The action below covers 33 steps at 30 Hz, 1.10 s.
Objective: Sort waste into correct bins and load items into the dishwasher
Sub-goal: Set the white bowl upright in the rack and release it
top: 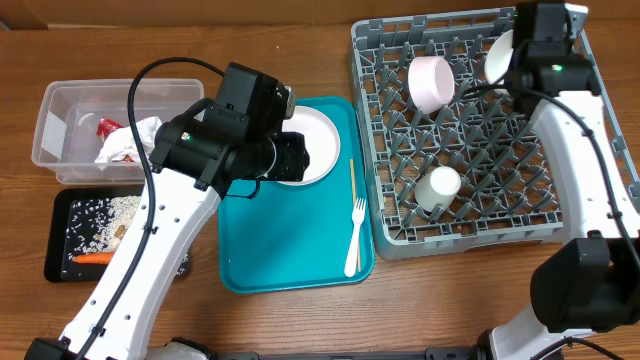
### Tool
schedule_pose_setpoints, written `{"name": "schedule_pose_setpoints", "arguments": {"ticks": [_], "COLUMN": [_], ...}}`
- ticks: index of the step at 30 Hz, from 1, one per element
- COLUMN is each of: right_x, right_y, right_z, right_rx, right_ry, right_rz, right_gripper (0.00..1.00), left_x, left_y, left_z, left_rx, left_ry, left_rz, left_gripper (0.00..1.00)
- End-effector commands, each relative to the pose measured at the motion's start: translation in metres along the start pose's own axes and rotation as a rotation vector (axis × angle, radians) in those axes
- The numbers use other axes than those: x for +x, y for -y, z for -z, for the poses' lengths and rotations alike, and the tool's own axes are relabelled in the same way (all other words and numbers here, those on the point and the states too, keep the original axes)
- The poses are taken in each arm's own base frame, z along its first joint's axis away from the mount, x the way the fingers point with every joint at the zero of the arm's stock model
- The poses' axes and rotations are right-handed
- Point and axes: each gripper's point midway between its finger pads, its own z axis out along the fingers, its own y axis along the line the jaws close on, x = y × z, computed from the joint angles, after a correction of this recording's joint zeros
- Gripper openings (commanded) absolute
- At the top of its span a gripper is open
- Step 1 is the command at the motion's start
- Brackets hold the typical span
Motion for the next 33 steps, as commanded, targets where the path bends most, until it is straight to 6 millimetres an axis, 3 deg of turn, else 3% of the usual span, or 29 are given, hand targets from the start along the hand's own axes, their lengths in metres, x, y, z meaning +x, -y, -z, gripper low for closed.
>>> {"name": "schedule_pose_setpoints", "arguments": {"ticks": [1, 6, 10, 25, 33], "right_x": [-0.009, -0.024, -0.022, 0.026, 0.047], "right_y": [0.027, 0.029, 0.025, -0.015, -0.043], "right_z": [0.013, 0.015, 0.008, -0.034, -0.036], "right_rx": [0.258, 0.354, 0.390, 0.334, 0.293], "right_ry": [0.089, 0.154, 0.162, 0.175, 0.166], "right_rz": [0.054, 0.189, 0.337, 0.649, 0.717], "right_gripper": [0.04, 0.04, 0.04, 0.04, 0.04], "left_x": [-0.003, -0.006, -0.008, -0.011, -0.011], "left_y": [-0.012, -0.020, -0.024, -0.023, -0.026], "left_z": [-0.003, -0.002, -0.001, -0.001, -0.001], "left_rx": [-0.059, -0.105, -0.127, -0.127, -0.141], "left_ry": [0.012, 0.029, 0.038, 0.049, 0.051], "left_rz": [-0.021, -0.021, -0.022, -0.045, -0.048], "left_gripper": [0.45, 0.45, 0.46, 0.46, 0.46]}}
